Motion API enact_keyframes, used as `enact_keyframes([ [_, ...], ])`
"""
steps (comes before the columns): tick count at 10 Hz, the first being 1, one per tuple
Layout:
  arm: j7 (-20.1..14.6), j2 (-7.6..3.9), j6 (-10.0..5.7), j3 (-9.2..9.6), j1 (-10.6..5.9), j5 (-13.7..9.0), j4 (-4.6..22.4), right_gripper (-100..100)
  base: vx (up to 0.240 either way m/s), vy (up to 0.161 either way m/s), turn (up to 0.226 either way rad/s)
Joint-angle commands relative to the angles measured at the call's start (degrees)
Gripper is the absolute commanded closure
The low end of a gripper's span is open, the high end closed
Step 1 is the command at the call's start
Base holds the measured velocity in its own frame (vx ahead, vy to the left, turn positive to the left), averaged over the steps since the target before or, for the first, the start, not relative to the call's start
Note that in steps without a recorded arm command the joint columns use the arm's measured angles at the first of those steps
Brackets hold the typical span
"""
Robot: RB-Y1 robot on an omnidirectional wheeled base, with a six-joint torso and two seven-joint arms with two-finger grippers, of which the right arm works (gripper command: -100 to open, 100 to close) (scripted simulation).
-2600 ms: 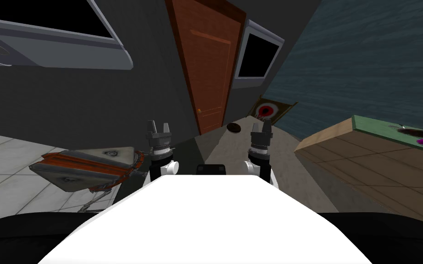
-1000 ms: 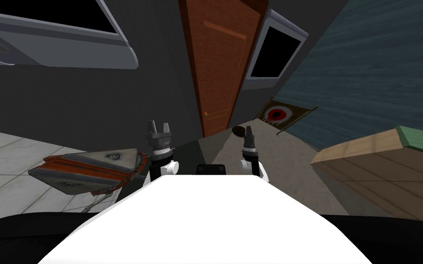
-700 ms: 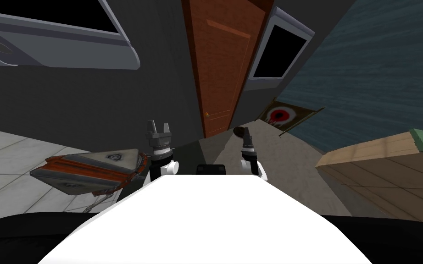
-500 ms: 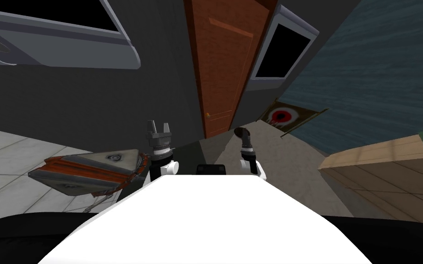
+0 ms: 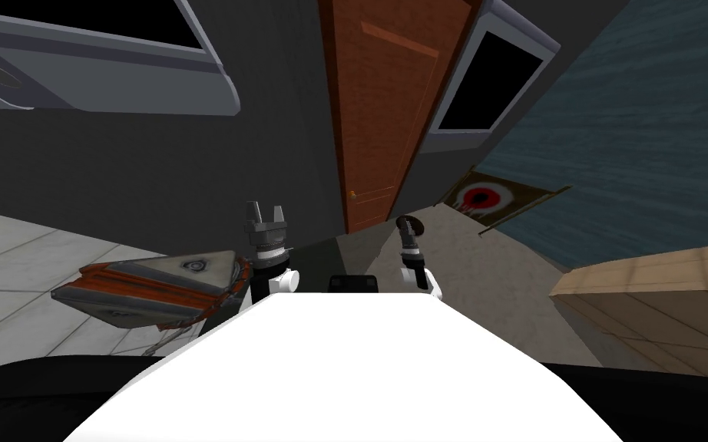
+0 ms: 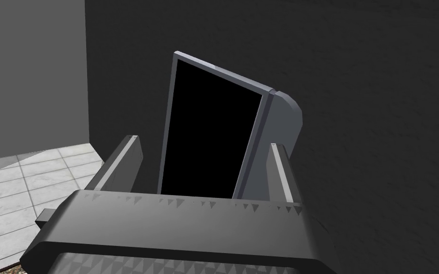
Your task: Pull the door open
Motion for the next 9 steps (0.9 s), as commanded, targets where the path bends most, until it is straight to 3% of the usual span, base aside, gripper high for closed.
enact_keyframes([
  [1,1.69,-0.4,-0.76,-0.1,-1.11,0.33,2.86,-100,0.122,0.037,0.054],
  [9,9.62,-2.47,-3.98,-0.49,-6.03,1.98,16.51,-100,0.108,0.049,0.066],
])
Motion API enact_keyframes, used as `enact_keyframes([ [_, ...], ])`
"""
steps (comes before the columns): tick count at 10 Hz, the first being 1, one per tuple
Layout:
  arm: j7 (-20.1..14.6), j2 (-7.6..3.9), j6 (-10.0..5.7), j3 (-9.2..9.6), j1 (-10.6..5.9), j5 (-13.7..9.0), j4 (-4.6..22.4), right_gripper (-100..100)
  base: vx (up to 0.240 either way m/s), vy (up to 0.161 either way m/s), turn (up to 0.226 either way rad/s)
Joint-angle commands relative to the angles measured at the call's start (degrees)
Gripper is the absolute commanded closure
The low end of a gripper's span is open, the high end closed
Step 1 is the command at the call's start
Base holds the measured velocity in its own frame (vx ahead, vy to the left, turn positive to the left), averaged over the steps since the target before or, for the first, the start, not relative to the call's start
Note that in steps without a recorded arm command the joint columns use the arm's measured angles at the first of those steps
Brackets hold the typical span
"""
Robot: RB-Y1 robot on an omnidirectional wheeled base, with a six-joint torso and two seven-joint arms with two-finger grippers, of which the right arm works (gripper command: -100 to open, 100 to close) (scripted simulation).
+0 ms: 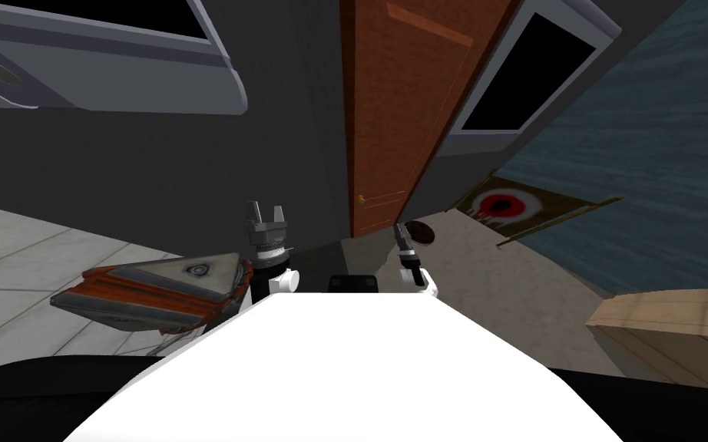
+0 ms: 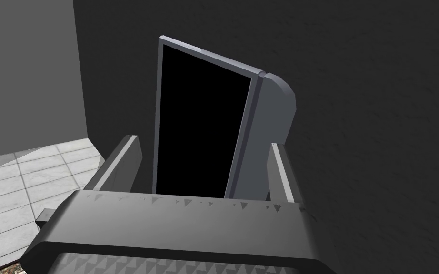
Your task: Pull the door open
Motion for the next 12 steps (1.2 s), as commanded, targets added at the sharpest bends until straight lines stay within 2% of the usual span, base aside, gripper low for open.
enact_keyframes([
  [1,1.79,-0.37,-0.61,-0.05,-1.01,0.37,2.86,-100,0.095,0.046,0.057],
  [3,2.79,-0.63,-1.02,-0.1,-1.63,0.58,4.7,-100,0.1,0.037,0.041],
  [12,11.58,-2.87,-4.59,-0.53,-7.1,2.41,19.89,-100,0.101,0.035,0.062],
])
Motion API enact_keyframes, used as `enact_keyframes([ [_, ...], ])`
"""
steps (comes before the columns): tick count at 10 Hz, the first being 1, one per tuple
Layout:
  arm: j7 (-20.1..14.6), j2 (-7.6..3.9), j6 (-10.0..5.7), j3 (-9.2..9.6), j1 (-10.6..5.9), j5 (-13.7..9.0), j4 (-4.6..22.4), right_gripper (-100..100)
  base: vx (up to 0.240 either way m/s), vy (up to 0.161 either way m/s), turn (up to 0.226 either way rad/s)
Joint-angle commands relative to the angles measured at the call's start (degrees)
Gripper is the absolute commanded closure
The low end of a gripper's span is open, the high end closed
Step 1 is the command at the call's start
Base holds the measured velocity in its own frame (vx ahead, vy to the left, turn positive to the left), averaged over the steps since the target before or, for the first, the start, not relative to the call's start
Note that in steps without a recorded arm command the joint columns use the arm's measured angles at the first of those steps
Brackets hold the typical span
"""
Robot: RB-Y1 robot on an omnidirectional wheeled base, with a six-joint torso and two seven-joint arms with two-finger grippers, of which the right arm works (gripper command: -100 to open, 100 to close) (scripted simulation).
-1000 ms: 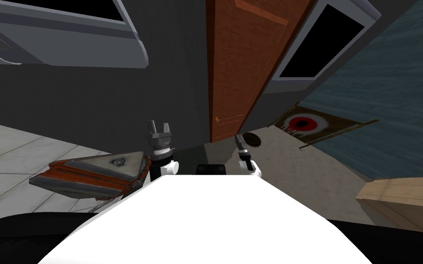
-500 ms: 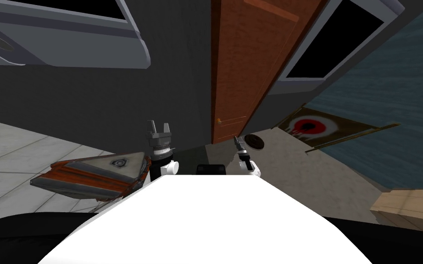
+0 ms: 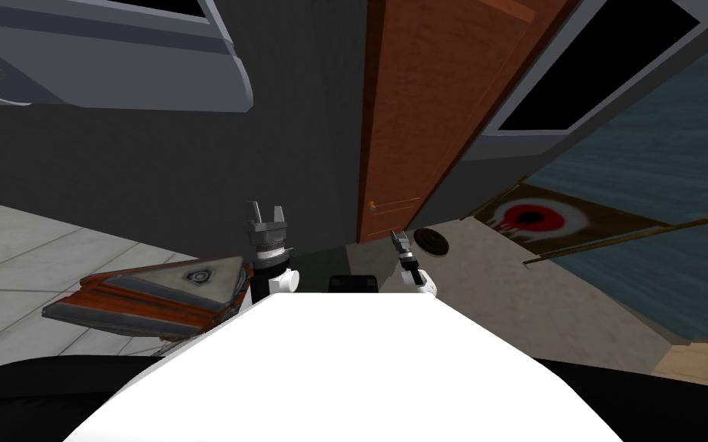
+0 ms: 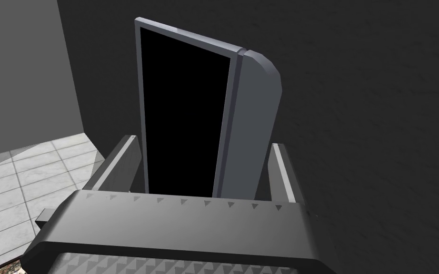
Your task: Pull the door open
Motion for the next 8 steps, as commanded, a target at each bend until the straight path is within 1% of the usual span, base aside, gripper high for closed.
enact_keyframes([
  [1,1.66,-0.3,-0.48,-0.04,-0.89,0.35,2.44,-100,0.107,0.026,0.062],
  [8,7.73,-1.83,-2.95,-0.34,-4.67,1.62,12.94,-100,0.109,0.028,0.055],
])
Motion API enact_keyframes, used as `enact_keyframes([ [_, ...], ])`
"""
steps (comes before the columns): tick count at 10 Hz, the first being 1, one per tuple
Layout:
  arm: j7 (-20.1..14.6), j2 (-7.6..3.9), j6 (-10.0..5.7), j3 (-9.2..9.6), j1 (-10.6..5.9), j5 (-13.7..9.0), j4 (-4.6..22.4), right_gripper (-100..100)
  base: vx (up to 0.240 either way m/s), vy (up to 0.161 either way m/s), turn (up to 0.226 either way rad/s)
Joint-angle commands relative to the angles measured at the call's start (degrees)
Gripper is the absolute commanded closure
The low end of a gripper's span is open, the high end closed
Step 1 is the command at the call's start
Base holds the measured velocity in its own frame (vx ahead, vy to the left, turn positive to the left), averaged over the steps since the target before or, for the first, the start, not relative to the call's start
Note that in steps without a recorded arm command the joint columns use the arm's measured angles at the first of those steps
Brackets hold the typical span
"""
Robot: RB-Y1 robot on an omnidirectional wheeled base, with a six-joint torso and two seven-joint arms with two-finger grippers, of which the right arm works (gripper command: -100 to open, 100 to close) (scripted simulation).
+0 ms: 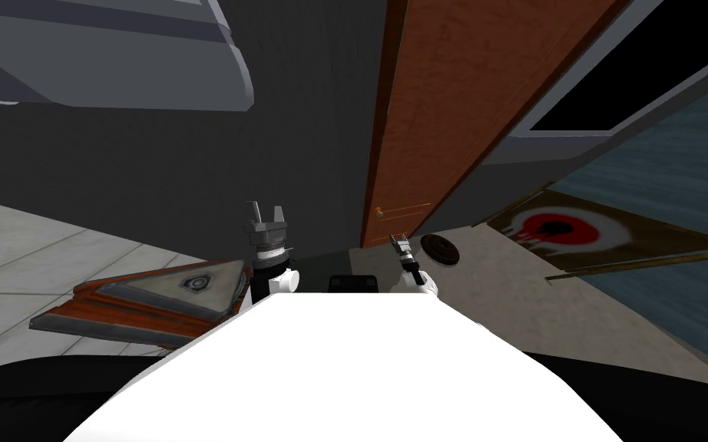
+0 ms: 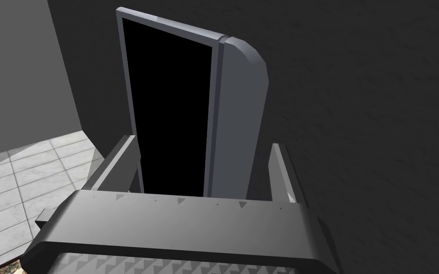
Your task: Pull the door open
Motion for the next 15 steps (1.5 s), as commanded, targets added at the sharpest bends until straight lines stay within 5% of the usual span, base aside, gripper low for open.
enact_keyframes([
  [1,1.52,-0.28,-0.73,-0.07,-0.94,0.29,2.63,-100,0.109,0.023,0.071],
  [15,11.02,-2.64,-4.59,-0.54,-6.85,2.27,19.04,-100,0.095,0.013,0.044],
])
